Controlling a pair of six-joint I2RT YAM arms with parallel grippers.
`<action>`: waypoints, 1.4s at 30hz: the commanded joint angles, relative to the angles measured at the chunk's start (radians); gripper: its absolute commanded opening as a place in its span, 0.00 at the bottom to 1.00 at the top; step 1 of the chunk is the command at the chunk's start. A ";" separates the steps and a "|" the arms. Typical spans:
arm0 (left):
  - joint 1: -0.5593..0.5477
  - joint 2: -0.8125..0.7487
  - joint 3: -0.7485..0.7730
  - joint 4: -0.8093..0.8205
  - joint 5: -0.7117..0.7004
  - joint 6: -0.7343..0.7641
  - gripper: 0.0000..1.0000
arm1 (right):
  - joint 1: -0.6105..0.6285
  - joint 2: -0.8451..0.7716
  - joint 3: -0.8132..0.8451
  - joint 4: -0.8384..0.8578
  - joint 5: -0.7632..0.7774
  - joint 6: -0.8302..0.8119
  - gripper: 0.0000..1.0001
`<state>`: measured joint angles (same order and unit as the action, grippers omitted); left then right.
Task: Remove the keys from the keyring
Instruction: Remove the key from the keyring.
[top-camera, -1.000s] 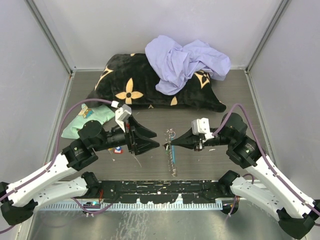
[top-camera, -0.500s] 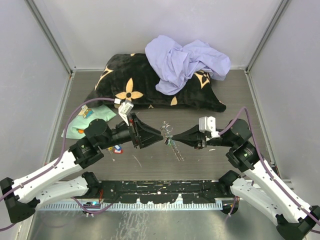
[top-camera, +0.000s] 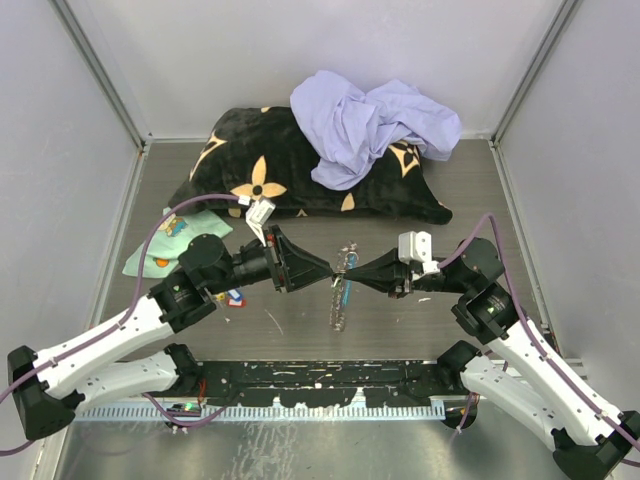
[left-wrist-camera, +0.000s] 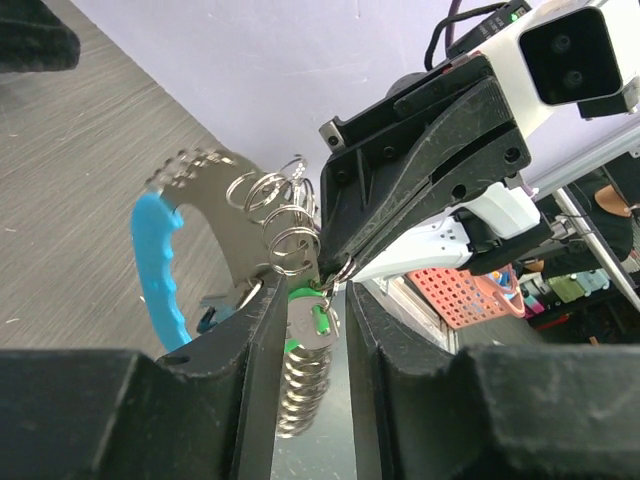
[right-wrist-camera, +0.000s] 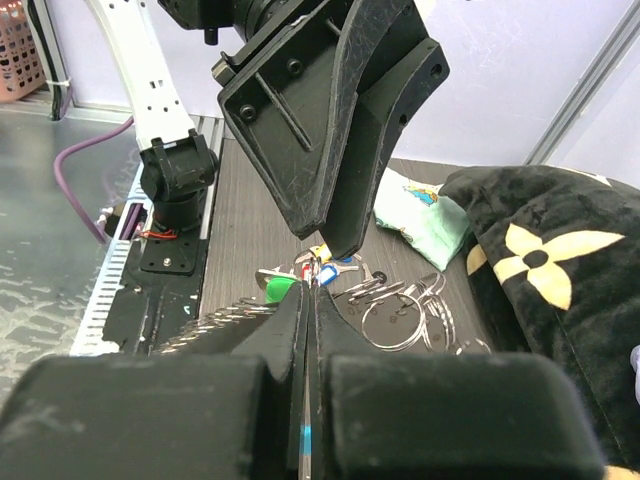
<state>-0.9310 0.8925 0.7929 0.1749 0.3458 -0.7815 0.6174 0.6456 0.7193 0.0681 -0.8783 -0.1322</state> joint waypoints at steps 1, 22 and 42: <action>0.004 0.007 0.001 0.096 0.025 -0.021 0.30 | -0.006 -0.014 0.012 0.086 0.010 0.005 0.01; 0.004 0.041 0.009 0.102 0.083 -0.024 0.20 | -0.004 -0.002 0.033 0.069 0.006 -0.006 0.01; 0.041 0.073 0.006 0.014 0.089 -0.065 0.00 | -0.006 0.002 0.064 0.050 0.026 -0.029 0.01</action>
<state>-0.9119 0.9512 0.7925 0.1940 0.4168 -0.8101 0.6128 0.6540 0.7219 0.0460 -0.8665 -0.1471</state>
